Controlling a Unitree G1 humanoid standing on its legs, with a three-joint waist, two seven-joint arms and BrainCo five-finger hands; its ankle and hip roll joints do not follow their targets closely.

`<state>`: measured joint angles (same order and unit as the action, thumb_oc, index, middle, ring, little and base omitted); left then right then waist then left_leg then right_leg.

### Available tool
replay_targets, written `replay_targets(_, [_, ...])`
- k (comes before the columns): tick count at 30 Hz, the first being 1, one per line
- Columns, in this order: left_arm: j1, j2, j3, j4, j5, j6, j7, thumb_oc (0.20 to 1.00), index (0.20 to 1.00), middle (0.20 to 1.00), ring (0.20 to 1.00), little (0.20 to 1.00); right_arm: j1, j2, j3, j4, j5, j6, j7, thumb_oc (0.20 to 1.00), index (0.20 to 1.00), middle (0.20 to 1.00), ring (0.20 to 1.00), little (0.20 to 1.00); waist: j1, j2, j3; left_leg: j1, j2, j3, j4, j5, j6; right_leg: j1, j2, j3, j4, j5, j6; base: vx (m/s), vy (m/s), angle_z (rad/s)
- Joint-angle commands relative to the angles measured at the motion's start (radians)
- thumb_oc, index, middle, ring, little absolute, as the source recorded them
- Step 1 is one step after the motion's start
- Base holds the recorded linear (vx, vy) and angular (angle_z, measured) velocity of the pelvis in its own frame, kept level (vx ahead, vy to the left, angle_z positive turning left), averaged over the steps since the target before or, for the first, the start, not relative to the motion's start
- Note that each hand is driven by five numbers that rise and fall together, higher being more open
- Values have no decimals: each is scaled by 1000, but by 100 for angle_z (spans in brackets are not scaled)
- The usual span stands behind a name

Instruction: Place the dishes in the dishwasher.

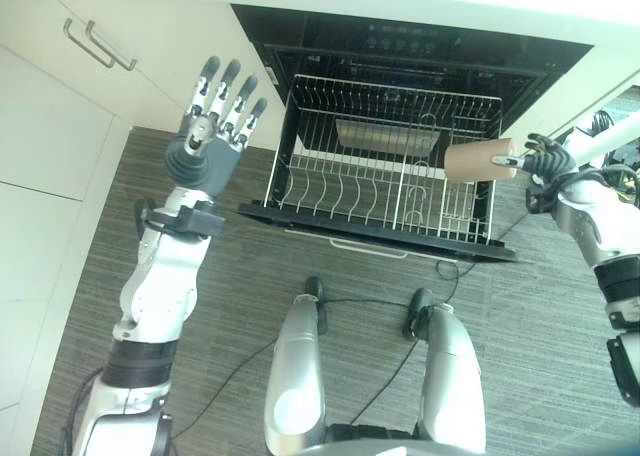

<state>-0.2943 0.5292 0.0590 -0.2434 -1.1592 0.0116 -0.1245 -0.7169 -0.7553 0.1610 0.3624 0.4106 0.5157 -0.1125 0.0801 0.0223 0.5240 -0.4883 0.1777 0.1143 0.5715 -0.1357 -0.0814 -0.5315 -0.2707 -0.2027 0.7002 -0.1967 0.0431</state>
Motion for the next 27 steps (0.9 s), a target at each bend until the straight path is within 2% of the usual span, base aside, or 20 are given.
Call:
replay_targets(1, [25,21,9,-62,-38,-38,-33,1000,1000,1000,1000,1000,-10,-22,26,-14,-60,-98,7,1000,1000,1000,1000,1000,9,-12,-32,47,32,-31,-12,4,24,26,-40,35,-51,58,24,0,0,0])
replay_targets(3, [22,16,5,-56,-33,-41,-38,1000,1000,1000,1000,1000,-21,-12,23,-29,-60,-115,-8,1000,1000,1000,1000,1000,9,-13,-33,47,33,-29,-11,3,23,29,-39,34,-53,58,24,0,0,0])
replay_targets(8, [19,9,6,-64,-23,-35,-31,1000,1000,1000,1000,1000,11,-3,6,-15,-38,-61,-38,1000,1000,1000,1000,1000,9,-15,-36,44,31,-27,-12,3,24,26,-40,33,-57,60,26,0,0,0])
replay_targets(11, [20,11,5,-67,-30,-49,-36,1000,1000,1000,1000,1000,16,13,-8,-2,6,-106,-65,1000,1000,1000,1000,1000,12,-13,-36,48,28,-30,-17,5,28,33,-41,30,-60,61,25,0,0,0])
replay_targets(12, [30,5,7,-67,-21,-68,-59,1000,1000,1000,1000,1000,33,31,-21,-33,11,-155,-70,1000,1000,1000,1000,1000,11,-13,-37,65,27,-27,-35,12,28,47,-40,27,-74,67,28,34,29,1])
replay_targets(17, [62,-2,29,-109,6,-128,-63,1000,1000,1000,1000,1000,173,92,-104,-271,14,-178,-104,1000,1000,1000,1000,1000,-16,-24,-56,115,27,-2,-101,36,21,94,-26,24,-144,89,40,28,25,-1])
replay_targets(21, [120,-30,69,-151,52,-188,-81,1000,1000,1000,1000,1000,380,161,-201,-525,1,-246,-79,1000,1000,1000,1000,1000,-58,-41,-91,178,28,32,-178,59,15,150,-8,28,-226,115,57,50,47,-8])
replay_targets(27, [193,-48,113,-197,61,-233,-120,1000,1000,1000,1000,1000,576,200,-302,-697,35,-333,-26,1000,1000,1000,1000,1000,-93,-62,-158,290,32,73,-318,101,-2,263,23,18,-389,159,79,41,4,-13])
